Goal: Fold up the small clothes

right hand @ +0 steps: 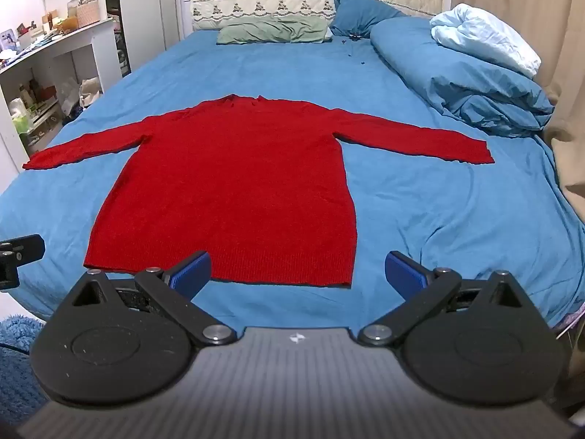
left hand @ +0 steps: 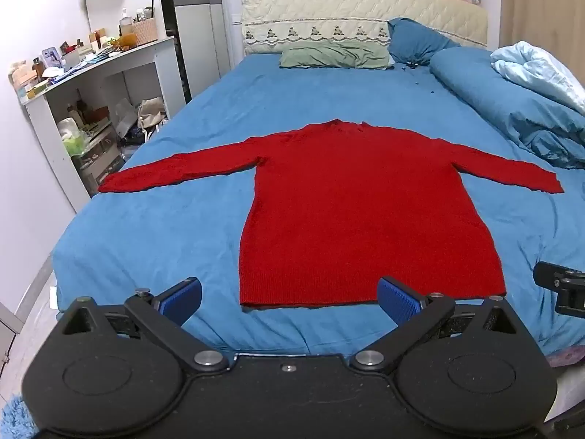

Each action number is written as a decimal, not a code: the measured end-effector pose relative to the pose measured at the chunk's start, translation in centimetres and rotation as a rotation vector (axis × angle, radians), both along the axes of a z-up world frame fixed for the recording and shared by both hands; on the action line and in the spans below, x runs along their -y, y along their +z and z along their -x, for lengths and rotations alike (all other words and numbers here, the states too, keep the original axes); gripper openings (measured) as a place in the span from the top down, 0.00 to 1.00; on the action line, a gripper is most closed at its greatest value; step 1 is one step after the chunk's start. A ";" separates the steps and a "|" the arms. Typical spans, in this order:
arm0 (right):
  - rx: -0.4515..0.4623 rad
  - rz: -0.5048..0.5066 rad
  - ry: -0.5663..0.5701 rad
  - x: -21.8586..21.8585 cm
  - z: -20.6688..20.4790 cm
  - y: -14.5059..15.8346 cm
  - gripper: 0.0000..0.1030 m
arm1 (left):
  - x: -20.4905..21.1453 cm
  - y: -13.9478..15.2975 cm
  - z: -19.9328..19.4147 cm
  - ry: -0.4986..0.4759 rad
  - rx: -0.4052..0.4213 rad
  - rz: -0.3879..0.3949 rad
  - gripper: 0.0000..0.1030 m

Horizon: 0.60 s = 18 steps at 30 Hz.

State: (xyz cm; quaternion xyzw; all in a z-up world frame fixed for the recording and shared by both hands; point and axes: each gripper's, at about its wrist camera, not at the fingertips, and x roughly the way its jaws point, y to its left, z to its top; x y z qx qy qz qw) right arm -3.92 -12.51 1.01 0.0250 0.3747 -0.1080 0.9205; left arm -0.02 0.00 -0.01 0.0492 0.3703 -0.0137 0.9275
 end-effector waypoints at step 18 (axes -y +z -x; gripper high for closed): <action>-0.004 0.003 -0.001 0.2 -0.2 -0.2 0.00 | -0.1 0.1 -0.1 -0.016 0.002 0.018 0.00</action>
